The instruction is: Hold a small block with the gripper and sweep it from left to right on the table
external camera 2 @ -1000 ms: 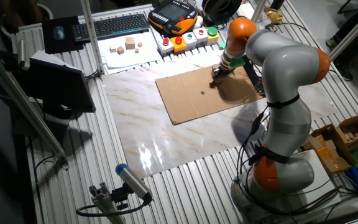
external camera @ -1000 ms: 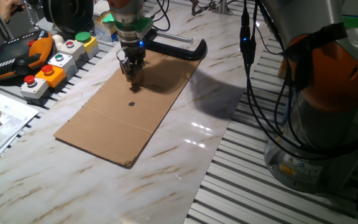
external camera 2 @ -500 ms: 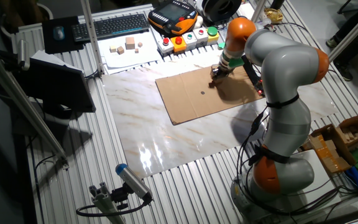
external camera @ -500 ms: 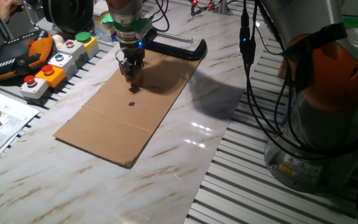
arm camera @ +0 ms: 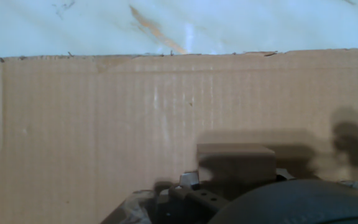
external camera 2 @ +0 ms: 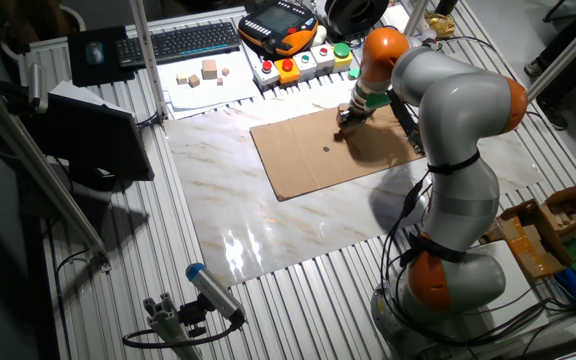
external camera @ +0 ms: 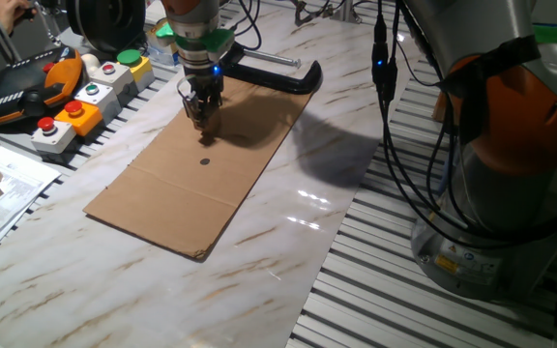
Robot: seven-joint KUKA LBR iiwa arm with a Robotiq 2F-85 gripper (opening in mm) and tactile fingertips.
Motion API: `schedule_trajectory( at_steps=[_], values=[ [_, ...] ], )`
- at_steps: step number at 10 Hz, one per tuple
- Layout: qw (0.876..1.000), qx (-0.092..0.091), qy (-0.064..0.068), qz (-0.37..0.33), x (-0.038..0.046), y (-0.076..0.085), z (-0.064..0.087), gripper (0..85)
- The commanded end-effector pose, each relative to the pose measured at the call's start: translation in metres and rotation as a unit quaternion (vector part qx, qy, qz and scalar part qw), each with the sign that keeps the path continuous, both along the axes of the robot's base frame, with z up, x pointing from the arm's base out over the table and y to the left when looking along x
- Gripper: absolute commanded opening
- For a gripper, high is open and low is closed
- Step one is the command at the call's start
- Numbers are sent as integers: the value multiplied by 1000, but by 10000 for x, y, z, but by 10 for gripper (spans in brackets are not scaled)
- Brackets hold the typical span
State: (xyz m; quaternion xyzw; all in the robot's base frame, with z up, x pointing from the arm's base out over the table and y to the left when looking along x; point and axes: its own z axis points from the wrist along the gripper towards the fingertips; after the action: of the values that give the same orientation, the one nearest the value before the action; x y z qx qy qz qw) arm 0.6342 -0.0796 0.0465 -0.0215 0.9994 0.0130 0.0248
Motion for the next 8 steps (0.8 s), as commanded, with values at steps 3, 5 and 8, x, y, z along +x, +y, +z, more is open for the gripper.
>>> schedule_trajectory(
  at_steps=[3, 5, 8],
  values=[
    [1000, 5, 0, 0, -2, 10, -8, 7],
    [1000, 5, 0, 1, 0, 24, -6, 7],
    [1000, 6, 0, 1, -6, 46, 4, 7]
  ],
)
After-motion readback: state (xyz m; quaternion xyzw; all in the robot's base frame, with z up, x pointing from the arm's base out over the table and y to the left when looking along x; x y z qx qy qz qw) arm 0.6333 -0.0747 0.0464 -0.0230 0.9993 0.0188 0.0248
